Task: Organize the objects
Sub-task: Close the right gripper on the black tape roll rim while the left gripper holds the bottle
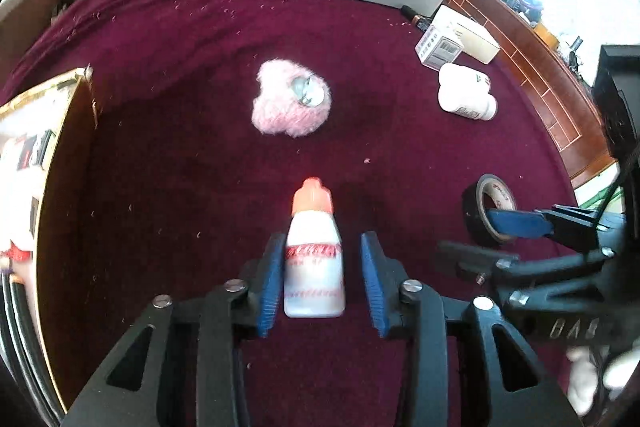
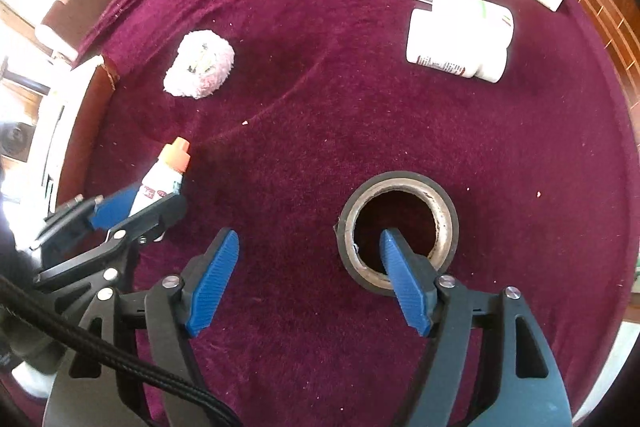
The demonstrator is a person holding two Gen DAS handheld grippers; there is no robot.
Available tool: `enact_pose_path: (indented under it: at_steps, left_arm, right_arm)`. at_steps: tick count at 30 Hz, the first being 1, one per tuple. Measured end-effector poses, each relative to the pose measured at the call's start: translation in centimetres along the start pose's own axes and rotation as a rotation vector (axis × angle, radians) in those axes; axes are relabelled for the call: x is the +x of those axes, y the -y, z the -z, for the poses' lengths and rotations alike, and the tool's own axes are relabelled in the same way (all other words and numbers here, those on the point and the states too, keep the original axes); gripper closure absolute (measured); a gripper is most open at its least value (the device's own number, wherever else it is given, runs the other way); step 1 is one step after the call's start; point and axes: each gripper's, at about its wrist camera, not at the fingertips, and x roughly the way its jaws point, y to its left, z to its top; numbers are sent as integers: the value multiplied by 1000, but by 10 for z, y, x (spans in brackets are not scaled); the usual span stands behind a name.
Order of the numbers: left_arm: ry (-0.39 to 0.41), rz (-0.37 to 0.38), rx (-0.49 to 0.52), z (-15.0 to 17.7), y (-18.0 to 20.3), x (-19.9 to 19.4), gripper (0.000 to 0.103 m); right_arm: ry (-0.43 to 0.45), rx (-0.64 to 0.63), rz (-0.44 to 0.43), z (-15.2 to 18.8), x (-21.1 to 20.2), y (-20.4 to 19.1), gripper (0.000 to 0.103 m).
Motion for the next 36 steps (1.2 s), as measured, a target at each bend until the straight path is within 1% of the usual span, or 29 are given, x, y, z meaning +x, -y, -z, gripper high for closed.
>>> enact_pose_path:
  at_steps: [1, 3, 5, 6, 8, 9, 10, 11, 12, 13, 14, 15, 17, 24, 27, 29, 34, 36]
  left_arm:
    - [16, -18, 13, 0, 2, 2, 71]
    - [41, -42, 17, 2, 4, 3, 71]
    - [35, -56, 31, 4, 6, 2, 73]
    - [22, -61, 42, 4, 6, 1, 79]
    - [-1, -42, 32, 6, 4, -2, 81]
    - [-9, -29, 13, 8, -1, -5, 81]
    - [-13, -21, -2, 10, -4, -8, 81]
    - [-17, -6, -31, 13, -9, -11, 81]
    - [-18, 6, -55, 15, -14, -14, 81]
    - [-16, 13, -73, 17, -17, -17, 81]
    - [-15, 16, -87, 20, -20, -20, 81]
    - [-13, 23, -100, 23, -23, -23, 81]
    - [-11, 38, -113, 27, -25, -28, 81]
    - [14, 67, -107, 38, -20, -45, 81]
    - [18, 89, -121, 42, -21, -51, 81]
    - [22, 88, -120, 44, -21, -55, 81]
    - [24, 87, -125, 50, -21, -63, 81]
    - [25, 89, -131, 52, -22, -66, 81]
  right_arm:
    - [3, 2, 22, 0, 0, -1, 31]
    - [2, 11, 35, 0, 1, -1, 32]
    - [3, 16, 51, 1, 1, -1, 34]
    - [2, 15, 64, 0, 1, -1, 35]
    - [1, 8, 92, 0, 1, -3, 39]
    - [5, 1, 120, 0, 1, -5, 45]
    - [12, -7, 143, 0, 1, -6, 56]
    - [22, -15, 162, 1, 0, -6, 63]
    - [30, -19, 172, 1, -1, -5, 73]
    - [36, -18, 163, 1, -3, -1, 80]
    - [39, -11, 153, 1, -4, 2, 83]
    - [39, 3, 126, 2, -6, 8, 90]
    - [36, 38, 54, 4, -9, 19, 91]
    - [38, 150, -58, 19, -20, 48, 93]
    - [45, 181, -76, 22, -26, 52, 93]
    - [49, 193, -87, 22, -29, 51, 93]
    - [63, 165, -95, 24, -38, 40, 93]
    - [64, 155, -85, 25, -38, 37, 93]
